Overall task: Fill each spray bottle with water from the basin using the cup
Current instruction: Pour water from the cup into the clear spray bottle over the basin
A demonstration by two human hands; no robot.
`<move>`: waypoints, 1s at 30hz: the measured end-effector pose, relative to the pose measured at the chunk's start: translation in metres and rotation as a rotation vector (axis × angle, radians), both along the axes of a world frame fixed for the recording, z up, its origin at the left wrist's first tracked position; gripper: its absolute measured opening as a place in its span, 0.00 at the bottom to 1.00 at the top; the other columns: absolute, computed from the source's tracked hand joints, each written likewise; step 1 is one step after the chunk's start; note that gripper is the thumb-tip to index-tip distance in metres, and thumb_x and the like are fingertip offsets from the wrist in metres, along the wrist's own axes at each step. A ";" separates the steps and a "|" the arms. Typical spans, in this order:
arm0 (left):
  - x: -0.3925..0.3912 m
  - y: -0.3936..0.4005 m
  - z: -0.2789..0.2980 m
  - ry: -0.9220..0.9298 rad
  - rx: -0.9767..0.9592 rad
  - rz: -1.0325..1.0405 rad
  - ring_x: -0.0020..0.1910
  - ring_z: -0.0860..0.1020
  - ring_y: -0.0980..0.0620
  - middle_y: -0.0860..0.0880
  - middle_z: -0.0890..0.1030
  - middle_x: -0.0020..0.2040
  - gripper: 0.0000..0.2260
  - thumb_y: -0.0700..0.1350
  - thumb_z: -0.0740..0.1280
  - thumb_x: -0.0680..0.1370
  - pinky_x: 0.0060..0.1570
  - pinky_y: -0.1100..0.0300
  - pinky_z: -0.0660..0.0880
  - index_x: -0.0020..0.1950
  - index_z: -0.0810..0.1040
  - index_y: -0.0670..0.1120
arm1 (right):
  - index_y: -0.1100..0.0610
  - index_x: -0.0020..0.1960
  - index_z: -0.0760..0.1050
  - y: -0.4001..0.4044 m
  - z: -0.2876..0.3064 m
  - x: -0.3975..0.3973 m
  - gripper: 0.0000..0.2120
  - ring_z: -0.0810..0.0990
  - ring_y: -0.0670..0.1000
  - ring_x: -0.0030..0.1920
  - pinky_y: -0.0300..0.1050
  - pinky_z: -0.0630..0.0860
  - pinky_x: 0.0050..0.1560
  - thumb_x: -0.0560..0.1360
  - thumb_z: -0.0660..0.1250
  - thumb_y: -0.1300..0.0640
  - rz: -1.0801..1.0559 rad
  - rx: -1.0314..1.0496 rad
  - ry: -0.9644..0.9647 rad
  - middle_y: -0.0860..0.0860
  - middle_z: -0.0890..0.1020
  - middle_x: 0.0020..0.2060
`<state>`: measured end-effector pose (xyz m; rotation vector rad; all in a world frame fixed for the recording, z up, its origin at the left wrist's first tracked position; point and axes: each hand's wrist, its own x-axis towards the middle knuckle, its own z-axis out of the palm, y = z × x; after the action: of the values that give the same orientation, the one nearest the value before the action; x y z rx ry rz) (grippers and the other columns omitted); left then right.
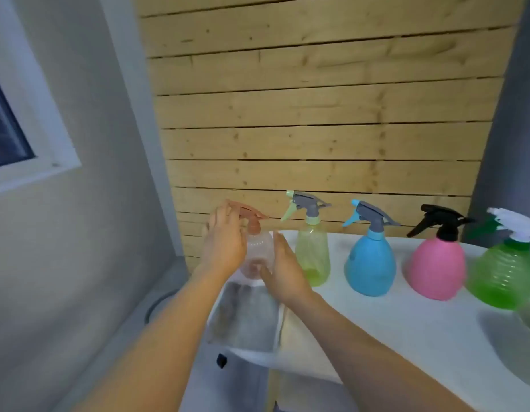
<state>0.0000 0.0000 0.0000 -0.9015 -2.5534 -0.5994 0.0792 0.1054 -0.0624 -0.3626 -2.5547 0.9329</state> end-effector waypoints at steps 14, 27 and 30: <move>-0.062 0.021 -0.004 -0.018 0.007 -0.166 0.62 0.66 0.46 0.46 0.72 0.57 0.15 0.38 0.65 0.75 0.61 0.61 0.63 0.61 0.76 0.42 | 0.57 0.76 0.51 -0.003 -0.017 -0.063 0.36 0.57 0.56 0.70 0.43 0.58 0.68 0.74 0.66 0.57 -0.079 -0.090 0.000 0.53 0.57 0.71; 0.095 -0.050 0.096 -0.115 -0.001 -0.227 0.53 0.67 0.52 0.59 0.73 0.40 0.04 0.45 0.67 0.76 0.56 0.59 0.58 0.48 0.75 0.54 | 0.49 0.63 0.56 -0.030 0.047 0.080 0.41 0.66 0.48 0.64 0.39 0.65 0.57 0.62 0.80 0.52 0.082 -0.294 0.136 0.46 0.66 0.62; 0.147 -0.059 0.092 -0.313 0.043 -0.299 0.46 0.76 0.54 0.53 0.82 0.46 0.04 0.46 0.70 0.75 0.55 0.54 0.69 0.45 0.75 0.53 | 0.48 0.65 0.56 -0.030 0.055 0.148 0.44 0.69 0.47 0.61 0.37 0.65 0.56 0.60 0.81 0.52 0.112 -0.272 0.076 0.49 0.68 0.61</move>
<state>0.1466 -0.0591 0.0916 -1.2746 -2.6798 -0.9454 0.2277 0.0758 -0.0073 -0.2562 -2.4030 1.3161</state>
